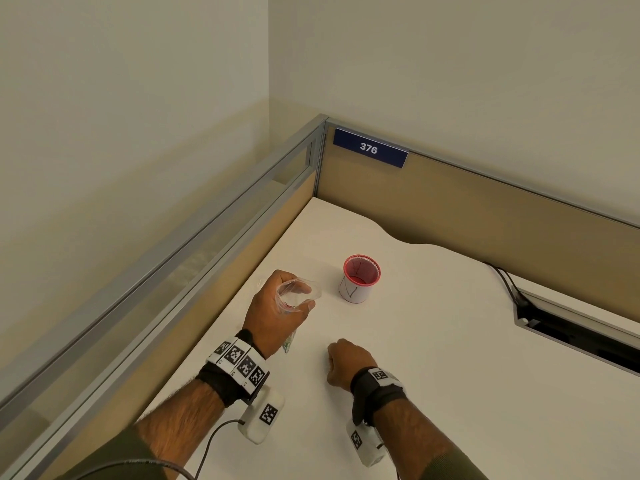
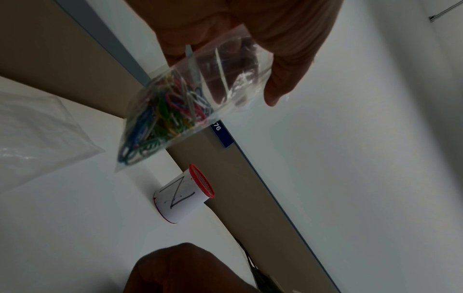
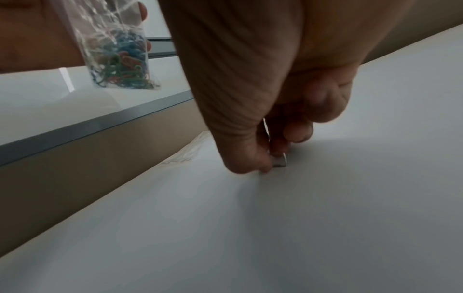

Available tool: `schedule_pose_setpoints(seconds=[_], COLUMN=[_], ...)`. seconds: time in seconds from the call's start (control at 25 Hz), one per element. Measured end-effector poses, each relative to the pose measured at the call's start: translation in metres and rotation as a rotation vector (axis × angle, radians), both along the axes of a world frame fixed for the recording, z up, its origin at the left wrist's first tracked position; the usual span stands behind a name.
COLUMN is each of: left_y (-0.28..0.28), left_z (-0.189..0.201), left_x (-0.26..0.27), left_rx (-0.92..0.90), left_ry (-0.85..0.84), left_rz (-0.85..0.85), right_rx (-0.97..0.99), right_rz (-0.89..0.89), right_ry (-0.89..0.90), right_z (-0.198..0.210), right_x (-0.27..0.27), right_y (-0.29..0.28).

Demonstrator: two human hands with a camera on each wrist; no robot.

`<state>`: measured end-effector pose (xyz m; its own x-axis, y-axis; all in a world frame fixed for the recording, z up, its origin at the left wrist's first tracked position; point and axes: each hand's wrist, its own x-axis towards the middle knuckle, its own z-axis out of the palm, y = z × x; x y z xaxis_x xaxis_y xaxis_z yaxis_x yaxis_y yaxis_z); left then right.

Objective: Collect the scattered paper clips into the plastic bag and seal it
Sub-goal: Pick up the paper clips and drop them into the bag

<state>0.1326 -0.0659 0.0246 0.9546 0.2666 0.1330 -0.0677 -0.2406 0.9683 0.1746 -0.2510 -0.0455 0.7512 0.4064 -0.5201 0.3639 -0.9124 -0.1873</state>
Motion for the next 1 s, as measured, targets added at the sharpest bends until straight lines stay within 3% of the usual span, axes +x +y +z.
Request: schedule_pose_setpoints(seconds=[0.2, 0.48, 0.56, 0.72, 1.0], left_y=[-0.004, -0.018, -0.023, -0.027, -0.020], left_z=[0.002, 0.002, 0.003, 0.006, 0.009], left_x=[0.001, 0.004, 0.006, 0.009, 0.007], left_rx=[0.010, 0.013, 0.021, 0.053, -0.050], left_ry=[0.007, 0.002, -0.004, -0.013, -0.042], left_rz=[-0.003, -0.018, -0.029, -0.031, -0.086], right_rx=[0.266, 0.863, 0.870, 0.691, 0.559], right_rz=[-0.110, -0.248, -0.185, -0.039, 0.065], right_ry=[-0.064, -0.403, -0.424, -0.405, -0.414], right_z=[0.021, 0.144, 0.164, 0.175, 0.181], right_x=[-0.007, -0.007, -0.009, -0.013, -0.024], right_y=[-0.019, -0.015, -0.002, 0.022, 0.011])
